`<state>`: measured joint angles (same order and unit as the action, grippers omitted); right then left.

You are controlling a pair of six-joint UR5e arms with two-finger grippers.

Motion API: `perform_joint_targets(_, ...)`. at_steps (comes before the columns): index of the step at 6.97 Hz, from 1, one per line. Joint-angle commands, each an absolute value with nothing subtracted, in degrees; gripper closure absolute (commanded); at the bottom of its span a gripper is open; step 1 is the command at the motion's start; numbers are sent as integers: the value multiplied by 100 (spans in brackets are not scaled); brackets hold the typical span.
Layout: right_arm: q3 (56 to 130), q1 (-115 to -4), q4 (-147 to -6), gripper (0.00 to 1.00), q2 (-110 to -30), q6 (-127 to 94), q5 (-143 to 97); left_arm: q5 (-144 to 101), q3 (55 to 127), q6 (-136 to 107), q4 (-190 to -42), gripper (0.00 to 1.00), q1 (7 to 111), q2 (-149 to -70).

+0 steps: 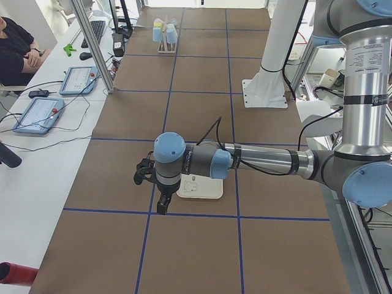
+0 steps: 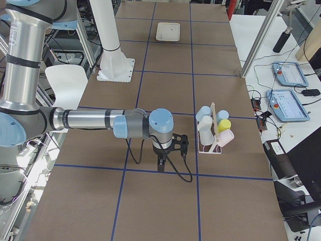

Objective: Transfer IKEA cup to right arm and place on rack

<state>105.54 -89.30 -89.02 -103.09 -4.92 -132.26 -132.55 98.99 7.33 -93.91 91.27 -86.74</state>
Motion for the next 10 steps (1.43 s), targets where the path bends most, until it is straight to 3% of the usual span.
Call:
perform_joint_targets(1, 10556, -8930, -8895, 0, -10310, -483, -13254, -13263, 9967, 712, -9431, 0, 9123, -8745)
perform_joint_targets(10, 10556, -8930, -8886, 0, -10318, -475, -13500, -13219, 9984, 721, -9712, 0, 9106, -8815)
